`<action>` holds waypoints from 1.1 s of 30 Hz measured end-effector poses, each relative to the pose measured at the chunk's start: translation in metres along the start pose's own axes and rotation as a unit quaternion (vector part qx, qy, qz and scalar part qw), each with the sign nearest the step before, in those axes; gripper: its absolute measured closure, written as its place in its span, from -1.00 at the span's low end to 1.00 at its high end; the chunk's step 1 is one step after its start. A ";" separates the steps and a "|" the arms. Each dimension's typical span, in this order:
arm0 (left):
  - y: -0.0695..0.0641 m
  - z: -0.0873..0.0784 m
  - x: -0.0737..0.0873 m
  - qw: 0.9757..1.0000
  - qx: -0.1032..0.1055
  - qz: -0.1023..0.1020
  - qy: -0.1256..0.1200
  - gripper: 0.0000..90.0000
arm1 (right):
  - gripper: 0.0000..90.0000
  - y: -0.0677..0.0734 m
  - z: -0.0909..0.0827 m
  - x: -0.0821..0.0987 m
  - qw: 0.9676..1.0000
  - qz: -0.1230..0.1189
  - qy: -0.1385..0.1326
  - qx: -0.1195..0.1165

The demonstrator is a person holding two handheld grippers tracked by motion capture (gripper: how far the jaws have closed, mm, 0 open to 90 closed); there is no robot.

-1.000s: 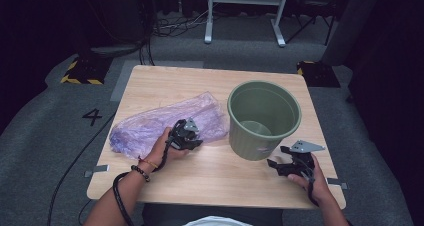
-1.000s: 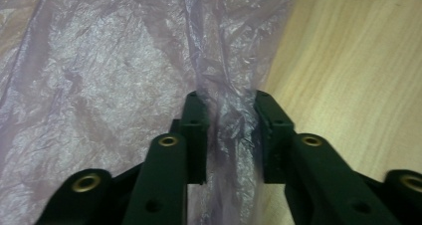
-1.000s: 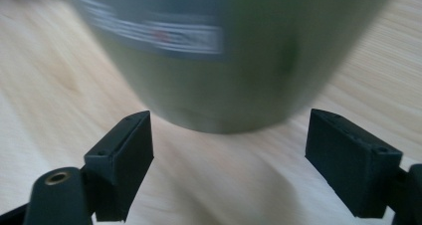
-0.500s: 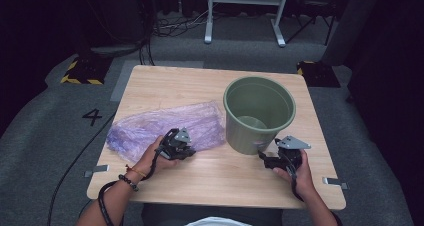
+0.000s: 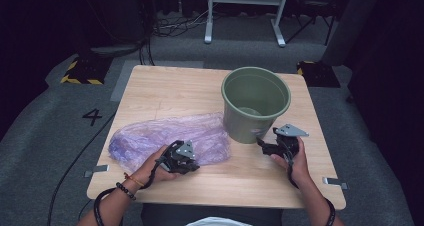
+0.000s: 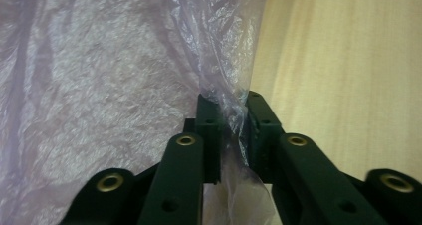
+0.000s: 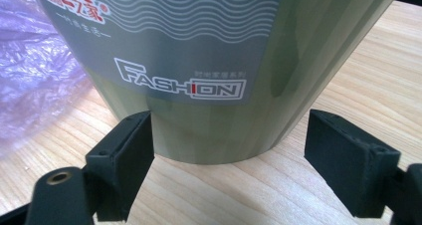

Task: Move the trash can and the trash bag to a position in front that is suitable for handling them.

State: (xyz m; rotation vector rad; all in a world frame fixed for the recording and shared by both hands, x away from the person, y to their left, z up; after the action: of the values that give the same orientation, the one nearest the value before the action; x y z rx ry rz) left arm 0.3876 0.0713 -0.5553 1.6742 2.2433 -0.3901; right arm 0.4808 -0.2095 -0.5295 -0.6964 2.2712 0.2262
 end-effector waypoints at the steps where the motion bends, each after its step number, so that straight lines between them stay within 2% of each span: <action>1: -0.003 0.001 -0.002 1.000 -0.005 0.000 0.005 0.51 | -0.53 0.000 0.000 0.000 1.000 0.000 0.000 -0.005; 2: -0.004 0.001 -0.004 1.000 -0.014 0.001 0.008 0.30 | -0.51 0.000 0.000 0.000 1.000 -0.001 -0.004 -0.009; 3: -0.004 0.001 -0.004 1.000 -0.014 0.001 0.008 0.08 | -0.51 0.000 0.000 0.000 1.000 -0.001 -0.004 -0.009; 4: -0.005 0.001 -0.007 0.999 -0.032 0.004 0.010 -0.19 | -0.50 -0.002 -0.002 0.001 1.000 0.001 -0.007 -0.014; 5: -0.006 0.000 -0.009 0.999 -0.048 0.007 0.011 -0.29 | -0.48 -0.003 -0.002 0.001 1.000 0.002 -0.008 -0.014; 6: -0.008 -0.003 -0.014 0.998 -0.061 0.011 0.000 -0.29 | -0.48 -0.003 -0.002 0.001 1.000 0.002 -0.008 -0.014; 7: -0.009 -0.007 -0.019 0.997 -0.071 0.005 -0.013 -0.35 | -0.47 -0.005 -0.003 0.001 1.000 0.003 -0.011 -0.014; 8: -0.005 -0.012 -0.029 0.995 -0.091 -0.012 -0.032 -0.45 | -0.47 -0.006 -0.004 0.000 1.000 0.005 -0.012 -0.015; 10: -0.001 -0.015 -0.033 0.994 -0.097 -0.019 -0.039 -0.50 | -0.47 -0.006 -0.004 0.000 1.000 0.004 -0.012 -0.015; 11: 0.004 -0.017 -0.038 0.993 -0.105 -0.027 -0.049 -0.50 | -0.48 -0.006 -0.004 -0.001 1.000 -0.001 -0.011 -0.015; 12: 0.011 -0.017 -0.041 0.992 -0.110 -0.040 -0.048 -0.51 | -0.48 -0.004 -0.004 -0.001 1.000 -0.005 -0.011 -0.019; 14: 0.015 -0.014 -0.042 0.993 -0.107 -0.041 -0.038 -0.51 | -0.48 -0.004 -0.004 -0.002 1.000 -0.006 -0.011 -0.021; 15: 0.020 -0.010 -0.040 0.992 -0.119 -0.042 -0.025 -0.50 | -0.48 -0.003 -0.003 -0.002 1.000 -0.006 -0.011 -0.024; 16: 0.025 -0.004 -0.037 0.993 -0.110 -0.047 -0.008 -0.36 | -0.48 -0.003 -0.003 -0.001 1.000 -0.007 -0.012 -0.026; 18: 0.031 0.003 -0.033 0.993 -0.098 -0.063 0.003 -0.22 | -0.48 -0.004 -0.003 -0.001 0.999 -0.005 -0.014 -0.031; 19: 0.031 0.003 -0.033 0.993 -0.098 -0.063 0.003 0.01 | -0.48 -0.004 -0.002 -0.001 0.999 -0.005 -0.014 -0.031; 20: 0.031 0.008 -0.029 0.996 -0.070 -0.059 0.012 0.19 | -0.48 -0.005 -0.002 -0.001 0.999 -0.005 -0.013 -0.030; 21: 0.031 0.010 -0.028 0.996 -0.066 -0.057 0.016 0.28 | -0.48 -0.005 -0.002 -0.001 0.999 -0.006 -0.012 -0.029; 23: 0.028 0.012 -0.029 0.998 -0.042 -0.054 0.006 0.54 | -0.48 -0.005 -0.002 -0.001 1.000 -0.011 -0.013 -0.027; 25: 0.027 0.012 -0.029 0.998 -0.040 -0.052 0.006 0.63 | -0.48 -0.006 -0.002 -0.001 1.000 -0.012 -0.012 -0.024; 26: 0.023 0.013 -0.032 0.999 -0.033 -0.042 0.003 0.66 | -0.47 -0.006 -0.001 -0.002 1.000 -0.011 -0.012 -0.025; 27: 0.023 0.013 -0.032 0.999 -0.033 -0.042 0.003 0.67 | -0.47 -0.007 0.000 -0.003 1.000 -0.012 -0.012 -0.024; 28: 0.014 0.015 -0.034 0.999 -0.023 -0.027 0.004 0.67 | -0.47 -0.008 0.001 -0.004 1.000 -0.013 -0.011 -0.022; 29: 0.014 0.015 -0.034 0.999 -0.023 -0.027 0.004 0.67 | -0.47 -0.008 0.001 -0.004 1.000 -0.013 -0.011 -0.022; 30: 0.007 0.017 -0.038 1.000 -0.016 -0.011 0.005 0.67 | -0.45 -0.009 0.003 -0.006 1.000 -0.016 -0.010 -0.018; 33: -0.007 0.021 -0.045 1.000 -0.003 0.014 0.002 0.67 | -0.41 -0.011 0.007 -0.011 1.000 -0.015 -0.009 -0.016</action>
State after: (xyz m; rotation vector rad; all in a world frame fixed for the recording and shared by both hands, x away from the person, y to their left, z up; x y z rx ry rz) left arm 0.3950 0.0215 -0.5554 1.7035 2.2180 -0.3745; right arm 0.4971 -0.2114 -0.5263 -0.7424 2.2418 0.2543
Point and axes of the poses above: each handheld gripper's, and its own axes: z roughly forward along the jaws, x roughly out of its underside, y roughly to its left, the point moved 9 cm from there along z, roughly forward along the jaws, and after that the axes turned 14 degrees about y, right-handed, at the moved point
